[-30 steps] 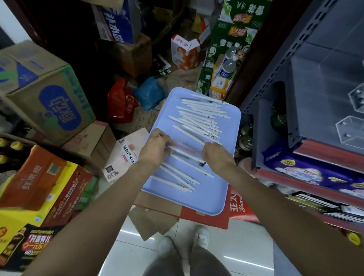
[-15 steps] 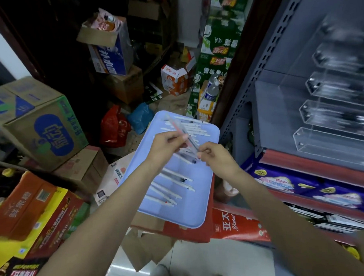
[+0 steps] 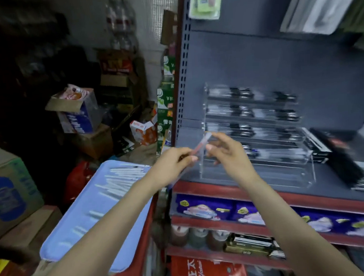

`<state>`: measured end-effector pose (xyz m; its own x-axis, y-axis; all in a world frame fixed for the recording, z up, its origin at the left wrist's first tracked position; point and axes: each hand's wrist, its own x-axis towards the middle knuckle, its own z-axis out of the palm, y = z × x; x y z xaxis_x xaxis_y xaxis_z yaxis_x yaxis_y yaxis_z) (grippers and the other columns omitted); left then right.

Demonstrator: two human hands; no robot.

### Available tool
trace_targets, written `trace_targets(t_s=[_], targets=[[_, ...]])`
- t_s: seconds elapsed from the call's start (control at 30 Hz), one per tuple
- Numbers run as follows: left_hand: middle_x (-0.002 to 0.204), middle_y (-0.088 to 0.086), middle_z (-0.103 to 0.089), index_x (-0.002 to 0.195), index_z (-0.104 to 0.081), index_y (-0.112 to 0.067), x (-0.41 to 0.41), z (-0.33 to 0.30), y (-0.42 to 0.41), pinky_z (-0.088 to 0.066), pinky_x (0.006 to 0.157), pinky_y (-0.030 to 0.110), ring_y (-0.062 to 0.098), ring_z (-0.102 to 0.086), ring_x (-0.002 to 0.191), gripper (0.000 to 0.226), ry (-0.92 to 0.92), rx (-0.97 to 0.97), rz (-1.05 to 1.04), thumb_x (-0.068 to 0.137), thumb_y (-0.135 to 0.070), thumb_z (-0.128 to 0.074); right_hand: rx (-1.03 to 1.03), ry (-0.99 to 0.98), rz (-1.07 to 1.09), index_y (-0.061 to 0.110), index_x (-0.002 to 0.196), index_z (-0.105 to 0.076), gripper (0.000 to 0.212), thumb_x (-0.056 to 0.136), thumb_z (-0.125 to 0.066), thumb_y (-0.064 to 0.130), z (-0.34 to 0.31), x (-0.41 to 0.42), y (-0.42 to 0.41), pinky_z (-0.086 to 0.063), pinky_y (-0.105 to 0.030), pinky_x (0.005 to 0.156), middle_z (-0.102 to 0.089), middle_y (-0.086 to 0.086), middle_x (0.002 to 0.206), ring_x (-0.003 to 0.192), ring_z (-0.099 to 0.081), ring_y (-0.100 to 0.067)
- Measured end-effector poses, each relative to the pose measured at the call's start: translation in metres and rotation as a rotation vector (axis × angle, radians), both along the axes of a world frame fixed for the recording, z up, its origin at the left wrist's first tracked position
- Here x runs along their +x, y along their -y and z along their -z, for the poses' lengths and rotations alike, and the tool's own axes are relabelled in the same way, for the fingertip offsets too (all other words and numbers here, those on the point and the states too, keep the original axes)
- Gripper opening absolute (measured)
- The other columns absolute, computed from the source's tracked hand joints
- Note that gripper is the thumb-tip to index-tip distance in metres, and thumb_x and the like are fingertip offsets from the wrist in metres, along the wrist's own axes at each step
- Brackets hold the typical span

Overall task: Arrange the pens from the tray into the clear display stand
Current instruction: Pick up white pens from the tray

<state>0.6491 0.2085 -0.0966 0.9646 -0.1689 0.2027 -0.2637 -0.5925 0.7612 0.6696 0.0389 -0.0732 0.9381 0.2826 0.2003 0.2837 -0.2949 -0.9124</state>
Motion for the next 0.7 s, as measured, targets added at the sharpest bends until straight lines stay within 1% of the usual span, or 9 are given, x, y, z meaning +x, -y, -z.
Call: trace_targets(t_s=[0.1,0.17,0.23,0.3,0.43,0.5,0.6,0.67,0.7], targets=[[0.073,0.0,-0.064,0.094,-0.067,-0.012,0.009,-0.014,0.04,-0.037,0.059,0.022,0.004,-0.057,0.065,0.019,0.037,0.071,0.026,0.093,-0.026,-0.054,0.089,0.026,0.029,0.015,0.092,-0.063,0.016,0.088,-0.059,0.001,-0.005,0.008,0.045,-0.052,-0.019,0.067,-0.067,-0.005,0.086,0.075,-0.065,-0.014],[0.085,0.011,-0.066,0.098,-0.068,-0.009,0.017,-0.018,0.062,-0.039,0.068,0.032,0.02,-0.059,0.08,0.024,0.105,0.147,-0.03,0.092,-0.028,-0.055,0.118,0.011,0.051,0.015,0.085,-0.065,0.016,0.086,-0.061,0.0,-0.003,0.011,0.074,-0.054,-0.019,0.071,-0.068,-0.003,0.079,0.071,-0.067,-0.012],[0.08,0.012,-0.06,0.085,-0.063,-0.007,0.025,-0.016,0.074,-0.035,0.066,0.035,0.026,-0.056,0.077,0.024,0.191,0.244,-0.137,0.093,-0.027,-0.053,0.151,0.005,0.09,0.015,0.082,-0.065,0.015,0.086,-0.062,0.0,0.0,0.015,0.1,-0.054,-0.016,0.07,-0.069,-0.006,0.078,0.068,-0.067,-0.007],[0.074,0.008,-0.053,0.078,-0.057,-0.017,0.028,-0.012,0.078,-0.034,0.061,0.034,0.026,-0.054,0.072,0.021,0.261,0.302,-0.255,0.095,-0.027,-0.05,0.19,-0.001,0.177,0.016,0.08,-0.066,0.016,0.086,-0.062,0.001,0.006,0.023,0.12,-0.054,-0.015,0.07,-0.07,-0.006,0.078,0.069,-0.068,-0.007],[0.072,0.0,-0.04,0.095,-0.063,-0.006,0.024,-0.006,0.084,-0.025,0.062,0.029,0.021,-0.045,0.069,0.022,0.228,0.273,-0.302,0.096,-0.021,-0.048,0.066,-0.02,0.281,0.021,0.075,-0.065,0.018,0.083,-0.066,0.005,0.028,0.04,0.138,-0.055,-0.033,0.086,-0.07,-0.001,0.075,0.082,-0.07,-0.02],[0.075,0.001,-0.04,0.109,-0.063,-0.006,0.023,-0.005,0.087,-0.023,0.063,0.026,0.019,-0.044,0.072,0.023,0.209,0.279,-0.289,0.096,-0.015,-0.045,-0.033,-0.012,0.283,0.016,0.076,-0.066,0.011,0.081,-0.069,0.007,0.038,0.044,0.135,-0.052,-0.035,0.09,-0.069,0.0,0.075,0.083,-0.069,-0.021],[0.086,0.008,-0.046,0.128,-0.055,-0.01,0.022,-0.004,0.088,-0.027,0.068,0.024,0.021,-0.049,0.082,0.033,0.204,0.291,-0.278,0.096,-0.011,-0.045,-0.18,0.05,0.263,0.008,0.087,-0.071,0.006,0.082,-0.069,0.008,0.05,0.049,0.125,-0.049,-0.022,0.087,-0.071,-0.004,0.084,0.082,-0.066,-0.015],[0.09,0.006,-0.05,0.126,-0.056,-0.01,0.019,-0.002,0.089,-0.03,0.068,0.02,0.019,-0.051,0.082,0.032,0.218,0.259,-0.274,0.095,-0.011,-0.048,-0.285,0.102,0.266,0.007,0.092,-0.072,0.01,0.084,-0.067,0.009,0.055,0.053,0.123,-0.041,-0.008,0.076,-0.071,-0.005,0.091,0.081,-0.062,-0.01],[0.092,0.004,-0.053,0.12,-0.059,-0.01,0.018,-0.002,0.088,-0.033,0.07,0.017,0.016,-0.053,0.083,0.028,0.217,0.228,-0.28,0.094,-0.012,-0.051,-0.33,0.129,0.269,0.007,0.093,-0.072,0.01,0.084,-0.066,0.008,0.056,0.055,0.122,-0.04,-0.008,0.074,-0.071,-0.006,0.092,0.08,-0.061,-0.01]])
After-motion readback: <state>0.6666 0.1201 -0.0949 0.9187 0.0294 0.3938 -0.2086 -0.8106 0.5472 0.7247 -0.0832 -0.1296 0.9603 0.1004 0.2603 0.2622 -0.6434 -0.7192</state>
